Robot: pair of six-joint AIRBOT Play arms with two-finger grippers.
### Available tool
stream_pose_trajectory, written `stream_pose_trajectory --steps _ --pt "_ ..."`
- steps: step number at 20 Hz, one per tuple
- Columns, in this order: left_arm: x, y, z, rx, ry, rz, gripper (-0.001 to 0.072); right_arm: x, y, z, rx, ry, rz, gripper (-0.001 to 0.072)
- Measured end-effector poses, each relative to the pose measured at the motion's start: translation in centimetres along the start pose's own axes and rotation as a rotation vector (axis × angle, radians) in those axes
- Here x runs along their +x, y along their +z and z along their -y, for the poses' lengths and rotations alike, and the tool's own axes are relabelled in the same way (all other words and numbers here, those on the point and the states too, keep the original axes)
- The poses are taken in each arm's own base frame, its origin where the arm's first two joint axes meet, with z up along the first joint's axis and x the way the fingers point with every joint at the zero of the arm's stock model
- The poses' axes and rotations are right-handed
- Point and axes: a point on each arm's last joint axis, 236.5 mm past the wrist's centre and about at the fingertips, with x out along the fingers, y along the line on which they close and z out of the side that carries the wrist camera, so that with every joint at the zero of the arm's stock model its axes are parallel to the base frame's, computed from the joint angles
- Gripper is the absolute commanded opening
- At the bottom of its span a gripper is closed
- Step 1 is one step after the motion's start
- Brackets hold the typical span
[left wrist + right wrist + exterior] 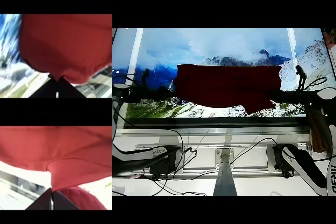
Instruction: Fold the clothes and pants, and hang the long-sleeved shirts on hangers.
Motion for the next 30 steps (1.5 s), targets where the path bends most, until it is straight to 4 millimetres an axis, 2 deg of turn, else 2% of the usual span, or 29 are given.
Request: stream_pose_trajectory --steps 3,5,7,11,12,13,14,15,16,19,21,24,26,30 --pt "-1.8 4.9 3.3 0.091 -0.039 0.16 0.0014 -1.6 4.2 -1.5 0.016 0.009 0.144 0.0011" --pt "-2.4 8.3 4.3 0.108 -0.026 0.287 0.0015 -1.9 7.5 -0.9 0.078 -0.01 0.263 0.0012" --pt "-1.8 11.0 4.7 0.109 0.01 0.379 0.0015 -1.2 10.5 0.0 0.159 -0.012 0.364 0.0012" --pt "0.1 16.1 4.6 0.049 0.116 0.581 0.0017 1.8 16.3 2.8 0.284 -0.052 0.501 0.0013" --pt "0.6 16.9 4.1 0.03 0.151 0.618 0.002 2.7 17.5 3.6 0.299 -0.067 0.519 0.0057" --pt "1.2 17.5 3.6 0.01 0.181 0.647 0.0113 3.6 18.6 4.6 0.316 -0.086 0.54 0.0247" --pt "2.0 17.8 3.1 -0.005 0.212 0.666 0.0368 4.5 19.8 5.6 0.331 -0.106 0.558 0.0544" --pt "2.7 17.9 2.7 -0.014 0.236 0.676 0.0637 5.5 20.5 6.6 0.341 -0.124 0.564 0.0705" --pt "3.2 17.9 2.4 -0.015 0.256 0.679 0.0713 6.3 20.9 7.4 0.348 -0.137 0.565 0.07" --pt "3.6 17.9 1.4 0.003 0.302 0.679 0.0708 7.9 21.1 8.9 0.344 -0.165 0.539 0.0698" --pt "3.0 17.9 0.4 -0.008 0.307 0.676 0.0696 8.3 20.6 9.6 0.314 -0.186 0.502 0.0696" --pt "1.9 17.5 -1.5 -0.057 0.271 0.64 0.064 8.4 19.8 10.6 0.282 -0.212 0.453 0.0695" --pt "1.8 16.7 -2.9 -0.074 0.247 0.559 0.064 8.4 19.5 11.0 0.272 -0.22 0.432 0.0695" --pt "3.3 13.7 -5.0 -0.056 0.247 0.275 0.0664 8.5 19.0 11.2 0.262 -0.225 0.408 0.0694"
